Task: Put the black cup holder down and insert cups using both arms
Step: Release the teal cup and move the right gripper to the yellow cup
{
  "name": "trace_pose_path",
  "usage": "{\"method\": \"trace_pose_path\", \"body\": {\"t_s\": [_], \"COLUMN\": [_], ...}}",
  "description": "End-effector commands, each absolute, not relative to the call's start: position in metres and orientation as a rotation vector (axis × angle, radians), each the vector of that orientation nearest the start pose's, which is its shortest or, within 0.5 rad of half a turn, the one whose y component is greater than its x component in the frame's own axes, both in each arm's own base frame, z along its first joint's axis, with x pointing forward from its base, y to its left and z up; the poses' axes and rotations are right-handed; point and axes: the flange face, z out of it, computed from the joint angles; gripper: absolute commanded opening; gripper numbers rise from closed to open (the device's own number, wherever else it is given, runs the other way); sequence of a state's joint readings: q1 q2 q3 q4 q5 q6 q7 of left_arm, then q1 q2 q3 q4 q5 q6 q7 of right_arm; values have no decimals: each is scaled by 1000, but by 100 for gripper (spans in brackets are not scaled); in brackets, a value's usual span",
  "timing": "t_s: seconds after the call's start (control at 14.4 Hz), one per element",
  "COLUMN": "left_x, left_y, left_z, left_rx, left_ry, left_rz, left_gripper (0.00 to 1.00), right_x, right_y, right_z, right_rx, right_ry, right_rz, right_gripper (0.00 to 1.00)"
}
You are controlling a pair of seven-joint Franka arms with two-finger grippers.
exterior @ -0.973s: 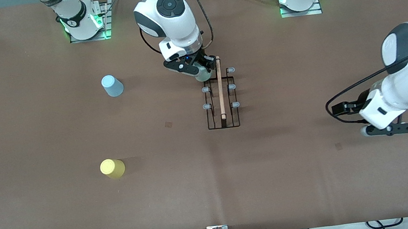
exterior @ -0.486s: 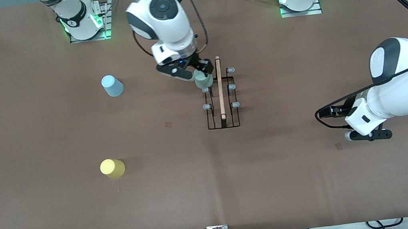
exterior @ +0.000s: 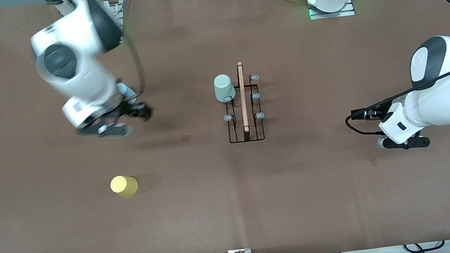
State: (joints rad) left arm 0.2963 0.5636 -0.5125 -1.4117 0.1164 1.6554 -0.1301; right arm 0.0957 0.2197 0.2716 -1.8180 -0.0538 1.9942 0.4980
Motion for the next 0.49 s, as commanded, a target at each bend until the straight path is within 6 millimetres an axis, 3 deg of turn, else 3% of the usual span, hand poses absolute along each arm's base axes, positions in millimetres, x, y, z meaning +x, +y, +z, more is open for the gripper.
{"method": "trace_pose_path", "body": {"t_s": [0.0, 0.21, 0.42], "left_x": [664, 665, 665], "left_y": [-66, -60, -61], "left_z": [405, 409, 408], "left_rx": [-3209, -3207, -3208], "left_ry": [143, 128, 128], "left_rz": [437, 414, 412], "left_gripper": [100, 100, 100], "right_x": [604, 640, 661], "right_y": [155, 114, 110], "right_z": [390, 349, 306], "right_rx": [-3116, -3083, -3064], "right_ry": [-46, -166, -175], "right_rz": [-7, -151, -296], "right_gripper": [100, 100, 100]}}
